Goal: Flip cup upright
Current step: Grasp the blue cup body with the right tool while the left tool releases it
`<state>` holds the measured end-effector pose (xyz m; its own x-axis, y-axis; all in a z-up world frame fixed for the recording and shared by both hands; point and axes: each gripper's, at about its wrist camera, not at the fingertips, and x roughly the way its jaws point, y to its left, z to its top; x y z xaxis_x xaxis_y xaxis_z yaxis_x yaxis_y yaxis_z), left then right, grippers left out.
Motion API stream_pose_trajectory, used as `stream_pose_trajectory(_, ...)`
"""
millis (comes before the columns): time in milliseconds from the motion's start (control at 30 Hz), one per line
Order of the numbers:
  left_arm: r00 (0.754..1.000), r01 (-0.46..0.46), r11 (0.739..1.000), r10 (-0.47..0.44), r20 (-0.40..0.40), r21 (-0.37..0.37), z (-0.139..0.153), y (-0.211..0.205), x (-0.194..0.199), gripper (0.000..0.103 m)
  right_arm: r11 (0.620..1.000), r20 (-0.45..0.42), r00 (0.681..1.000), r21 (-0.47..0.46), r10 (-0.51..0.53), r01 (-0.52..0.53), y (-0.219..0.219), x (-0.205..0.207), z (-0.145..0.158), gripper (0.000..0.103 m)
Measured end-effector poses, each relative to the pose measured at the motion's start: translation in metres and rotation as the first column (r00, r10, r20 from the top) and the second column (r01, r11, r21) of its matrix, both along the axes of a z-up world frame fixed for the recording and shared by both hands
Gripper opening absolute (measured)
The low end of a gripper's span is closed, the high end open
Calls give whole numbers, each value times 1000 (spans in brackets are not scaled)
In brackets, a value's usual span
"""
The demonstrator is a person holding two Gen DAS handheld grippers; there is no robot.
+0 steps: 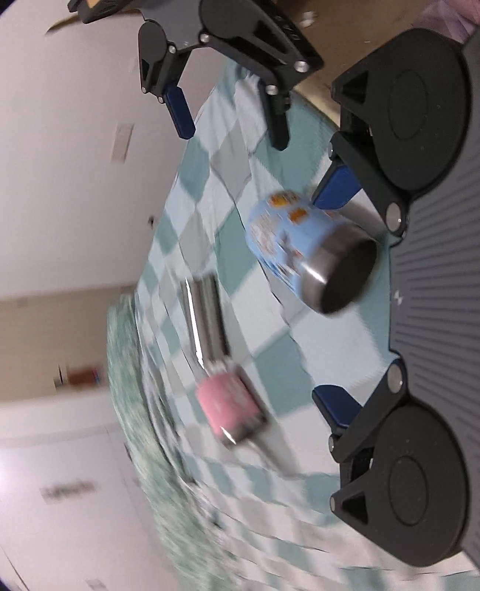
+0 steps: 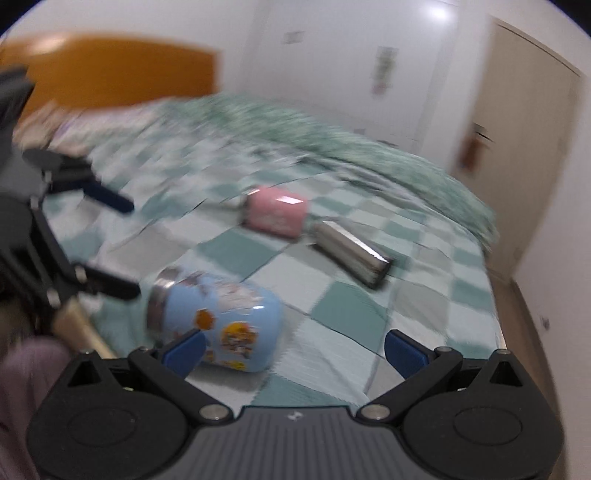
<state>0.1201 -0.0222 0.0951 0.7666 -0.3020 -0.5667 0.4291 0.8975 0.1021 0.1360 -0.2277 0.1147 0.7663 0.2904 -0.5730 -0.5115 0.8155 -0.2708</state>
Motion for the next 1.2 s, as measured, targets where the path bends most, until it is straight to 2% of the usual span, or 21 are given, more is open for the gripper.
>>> stream_pose_trajectory(67,998,-55,998,55,-13,-28,-6,14,-7,103,991,-13,996,-95,92,-93,22,4,-3,103)
stream_pose_trajectory(167,992,-123,991,122,-28,-58,-15,33,-11,103,943,-35,974,-244,222,-224,52,8,-10,103)
stream_pose_trajectory(300,985,-171,983,168,-36,-70,-26,48,-18,103,835,-55,931,-426,360,-348,88,9,-20,103)
stream_pose_trajectory(433,983,-184,981,182,-37,-57,-33,53,-16,103,695,-112,887,-581,449,-425,114,18,-38,103)
stream_pose_trajectory(533,983,-184,981,183,-29,-52,-35,53,-14,103,601,-173,863,-653,475,-462,130,28,-55,102)
stream_pose_trajectory(667,984,-176,984,175,-23,-36,-40,52,-10,103,552,-254,840,-657,480,-514,141,38,-69,96)
stream_pose_trajectory(767,987,-163,987,162,-16,-17,-41,51,-8,103,529,-283,837,-669,469,-522,146,42,-75,93)
stream_pose_trajectory(967,989,-150,988,149,-18,-29,-43,54,-2,103,544,-332,855,-665,399,-512,153,51,-72,92)
stream_pose_trajectory(1067,989,-150,988,149,-19,-30,-44,57,0,103,594,-374,870,-636,320,-492,158,62,-66,92)
stream_pose_trajectory(1133,988,-152,988,151,-20,-32,-44,60,2,103,650,-415,877,-601,243,-465,159,71,-61,92)
stream_pose_trajectory(1200,988,-155,987,154,-21,-37,-45,62,3,103,703,-464,867,-556,180,-443,157,81,-55,91)
